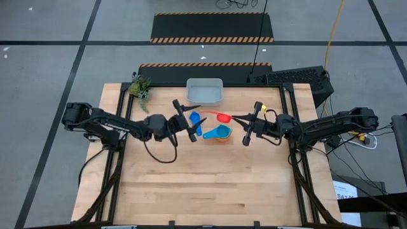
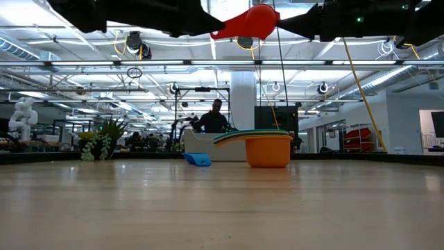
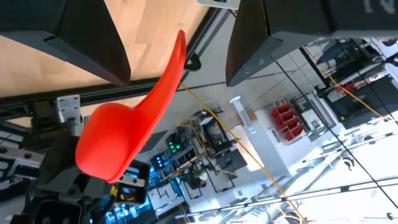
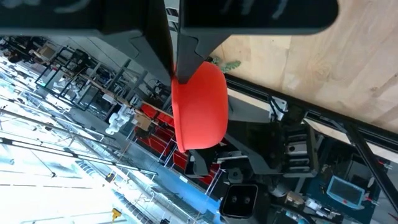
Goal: Nest measuring cups in basket
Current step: Stack the red measuring cup into the light blue measuring cup
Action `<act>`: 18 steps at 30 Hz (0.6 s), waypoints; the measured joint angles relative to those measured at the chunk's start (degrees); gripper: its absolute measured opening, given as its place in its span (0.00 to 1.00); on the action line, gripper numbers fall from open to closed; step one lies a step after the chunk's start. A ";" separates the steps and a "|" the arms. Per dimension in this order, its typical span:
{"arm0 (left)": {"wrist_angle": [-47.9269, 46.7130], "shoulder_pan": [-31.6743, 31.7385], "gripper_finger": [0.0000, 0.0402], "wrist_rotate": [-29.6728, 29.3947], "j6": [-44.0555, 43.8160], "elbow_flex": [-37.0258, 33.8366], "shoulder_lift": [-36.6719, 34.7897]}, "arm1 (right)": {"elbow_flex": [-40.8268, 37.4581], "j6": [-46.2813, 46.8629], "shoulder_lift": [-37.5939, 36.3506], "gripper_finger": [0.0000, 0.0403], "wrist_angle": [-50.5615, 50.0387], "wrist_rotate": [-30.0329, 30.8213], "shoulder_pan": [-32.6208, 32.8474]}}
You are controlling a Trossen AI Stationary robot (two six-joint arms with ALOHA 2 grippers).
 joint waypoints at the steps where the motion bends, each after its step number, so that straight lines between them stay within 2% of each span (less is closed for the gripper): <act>1: 0.12 0.12 0.67 0.86 -0.51 0.00 0.00 | 0.00 0.00 0.00 0.00 0.37 -0.04 0.00; 4: 2.08 0.23 0.66 4.08 -1.17 0.00 0.00 | 0.00 1.76 0.00 0.00 2.76 -0.47 0.00; 9: 3.50 0.99 0.59 9.09 -2.81 0.02 -0.04 | 0.02 4.25 0.00 0.00 5.43 -5.79 0.00; 18: 5.91 1.06 0.46 14.03 -4.32 0.02 -0.04 | 0.02 4.30 0.00 0.00 5.41 -6.10 0.02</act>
